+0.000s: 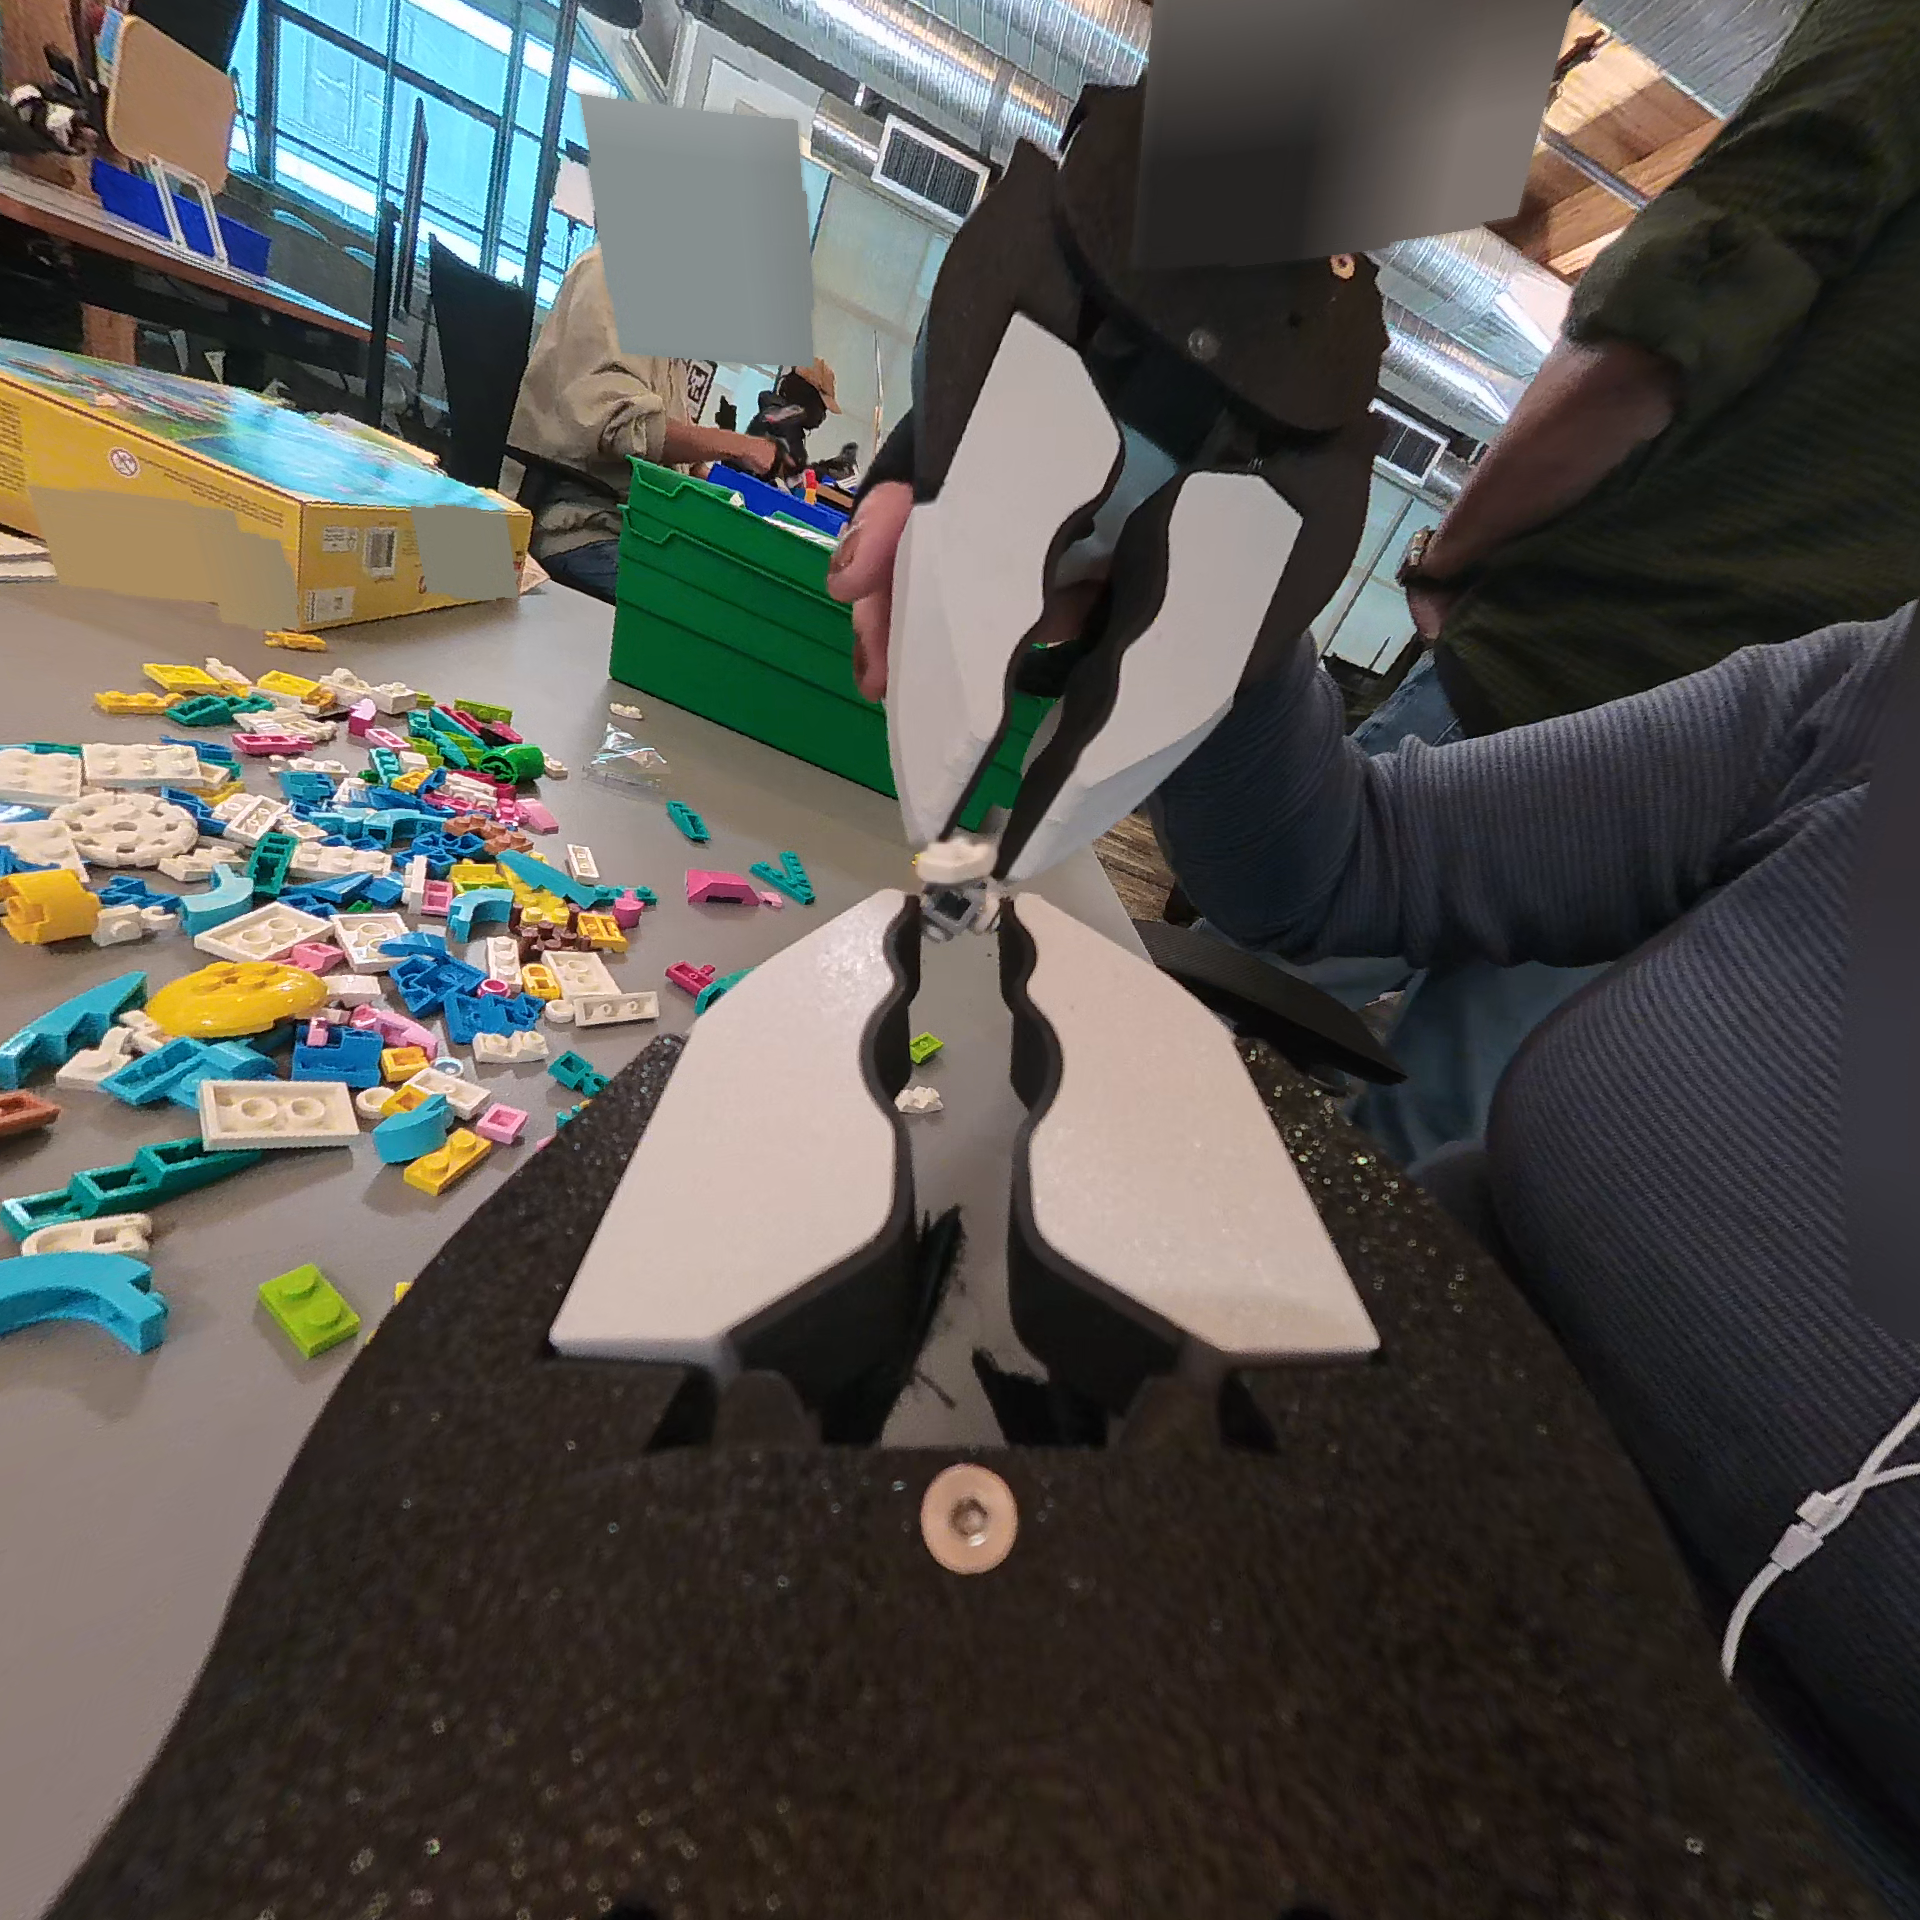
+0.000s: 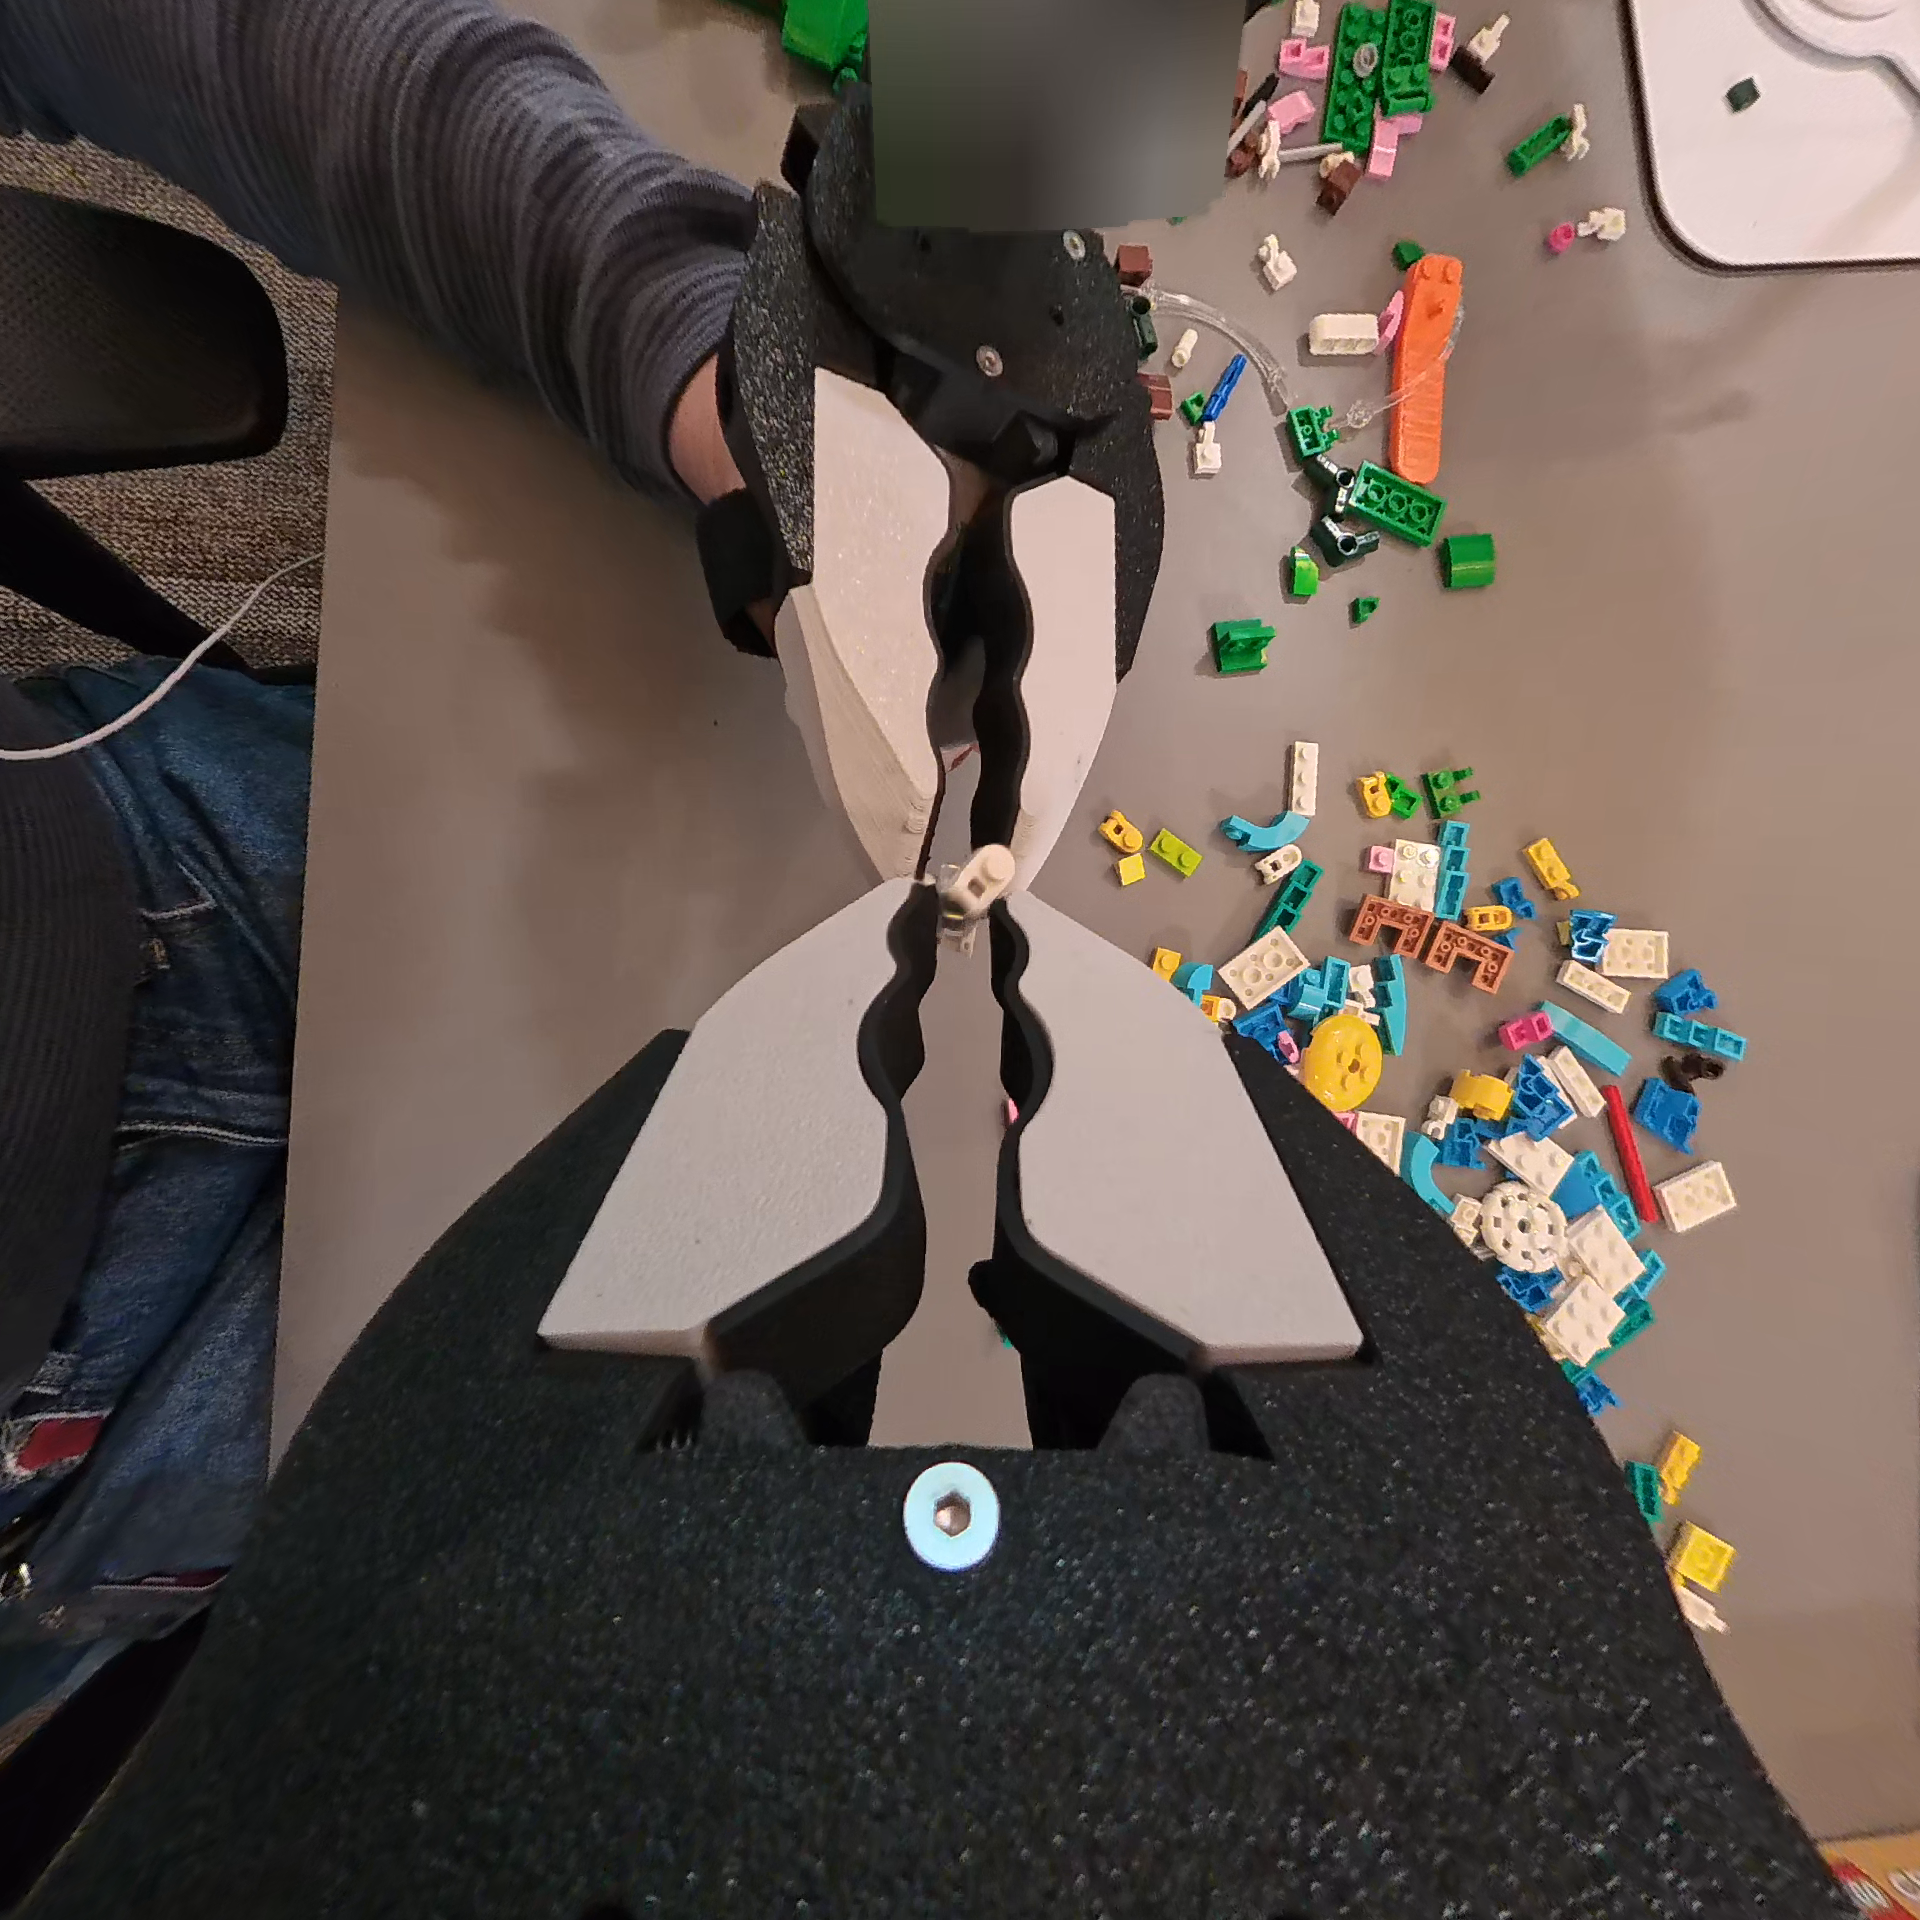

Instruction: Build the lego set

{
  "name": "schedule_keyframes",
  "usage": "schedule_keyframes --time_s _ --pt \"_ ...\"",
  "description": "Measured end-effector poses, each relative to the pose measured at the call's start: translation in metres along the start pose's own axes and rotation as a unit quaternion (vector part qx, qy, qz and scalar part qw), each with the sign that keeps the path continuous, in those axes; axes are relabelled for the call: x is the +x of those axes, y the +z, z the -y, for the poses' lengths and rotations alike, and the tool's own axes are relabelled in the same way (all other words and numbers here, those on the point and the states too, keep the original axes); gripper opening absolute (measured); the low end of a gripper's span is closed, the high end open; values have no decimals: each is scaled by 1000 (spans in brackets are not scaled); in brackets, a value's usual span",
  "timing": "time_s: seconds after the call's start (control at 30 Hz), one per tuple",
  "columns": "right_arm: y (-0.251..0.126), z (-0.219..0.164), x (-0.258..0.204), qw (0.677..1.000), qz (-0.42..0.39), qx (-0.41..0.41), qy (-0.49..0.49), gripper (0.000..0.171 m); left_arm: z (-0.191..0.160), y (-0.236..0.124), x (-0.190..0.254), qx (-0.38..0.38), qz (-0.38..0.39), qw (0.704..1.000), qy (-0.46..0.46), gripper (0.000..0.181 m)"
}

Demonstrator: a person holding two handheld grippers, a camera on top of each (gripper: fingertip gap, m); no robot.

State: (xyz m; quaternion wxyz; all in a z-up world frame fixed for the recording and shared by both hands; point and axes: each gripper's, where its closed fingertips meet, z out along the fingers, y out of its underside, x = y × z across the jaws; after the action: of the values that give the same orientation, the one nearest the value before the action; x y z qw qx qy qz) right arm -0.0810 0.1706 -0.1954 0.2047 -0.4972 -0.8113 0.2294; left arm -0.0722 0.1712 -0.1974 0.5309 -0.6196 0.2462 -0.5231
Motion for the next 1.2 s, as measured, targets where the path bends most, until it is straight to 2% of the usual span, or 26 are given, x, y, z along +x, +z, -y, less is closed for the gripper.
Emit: schedule_keyframes --time_s 0.8,1.0,1.2 --pt "-6 2 -6 998 -21 40 -37 13 0 0 1 1 -3 1000 0 14" --pt "-16 -9 3 995 -63 82 -11 12 14 -9 -7 36 38 998 35 14" --pt "28 -43 -3 996 -25 79 37 12 31 -28 -26 85 102 990 46 14"
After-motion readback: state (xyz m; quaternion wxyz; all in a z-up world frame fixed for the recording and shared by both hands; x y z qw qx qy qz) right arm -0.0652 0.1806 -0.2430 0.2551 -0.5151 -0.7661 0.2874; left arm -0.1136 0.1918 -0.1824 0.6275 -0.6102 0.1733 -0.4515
